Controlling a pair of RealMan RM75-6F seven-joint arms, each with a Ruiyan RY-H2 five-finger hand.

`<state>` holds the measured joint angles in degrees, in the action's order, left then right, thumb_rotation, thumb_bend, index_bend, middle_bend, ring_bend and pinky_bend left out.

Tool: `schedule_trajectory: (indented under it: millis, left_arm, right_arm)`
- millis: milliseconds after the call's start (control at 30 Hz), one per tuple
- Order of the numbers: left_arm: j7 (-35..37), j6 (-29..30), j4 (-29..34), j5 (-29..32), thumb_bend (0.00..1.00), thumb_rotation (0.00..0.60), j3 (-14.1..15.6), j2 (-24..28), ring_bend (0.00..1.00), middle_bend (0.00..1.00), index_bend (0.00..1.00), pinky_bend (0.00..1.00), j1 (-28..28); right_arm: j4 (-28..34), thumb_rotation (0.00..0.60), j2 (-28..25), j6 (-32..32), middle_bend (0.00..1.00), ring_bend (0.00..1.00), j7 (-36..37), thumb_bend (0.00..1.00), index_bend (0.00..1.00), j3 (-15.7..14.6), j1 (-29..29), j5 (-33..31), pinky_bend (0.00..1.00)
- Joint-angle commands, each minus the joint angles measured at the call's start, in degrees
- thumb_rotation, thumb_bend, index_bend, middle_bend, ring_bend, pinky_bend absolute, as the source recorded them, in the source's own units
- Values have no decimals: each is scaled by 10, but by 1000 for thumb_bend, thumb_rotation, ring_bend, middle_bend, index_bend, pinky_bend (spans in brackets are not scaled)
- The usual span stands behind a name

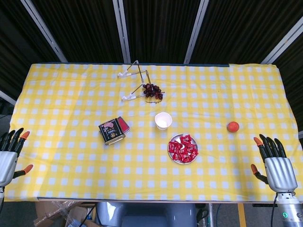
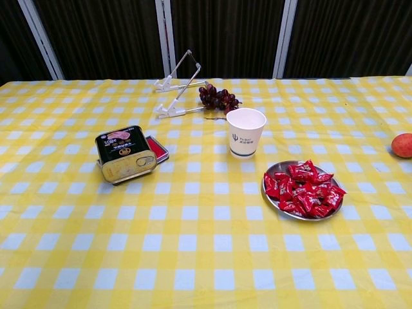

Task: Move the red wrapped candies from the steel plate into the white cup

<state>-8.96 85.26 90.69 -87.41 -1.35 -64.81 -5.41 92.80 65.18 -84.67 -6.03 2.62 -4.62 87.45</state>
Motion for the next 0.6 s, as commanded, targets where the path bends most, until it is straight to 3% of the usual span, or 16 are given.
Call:
schedule_trajectory:
  millis: [33,333,400,467,533,600]
  left_arm:
    - [-2,0,1,1,39,600,0,1,0,0,0,0,0]
    - [-2,1,3,1,39,600,1,0,0,0,0,0,1]
    - [1,0,4,2,39,600,0,0,0,0,0,0,0]
    - [2,-1,5,2,40,600,0,0,0,0,0,0,0]
    - [2,-2,5,2,40,600,1,-1,0,0,0,0,0]
    - [3,0,5,1,40,600,1,-1,0,0,0,0,0]
  right_arm:
    - [6,600,-4,5,0,0,-7,392,0,-1,0,-5,0]
    - [19,600,-8,2,0,0,7,392,0,-1,-1,2,14]
    - [27,600,-9,4,0,3,5,392,0,-1,-3,5,140]
    - [38,600,-11,7,9,68,2,392,0,-2,-6,10,323]
    - [52,600,-13,13,62,267,-6,392,0,-2,-11,12,541]
    - [66,600,-14,25,113,426,-22,392,0,-2,-18,14,682]
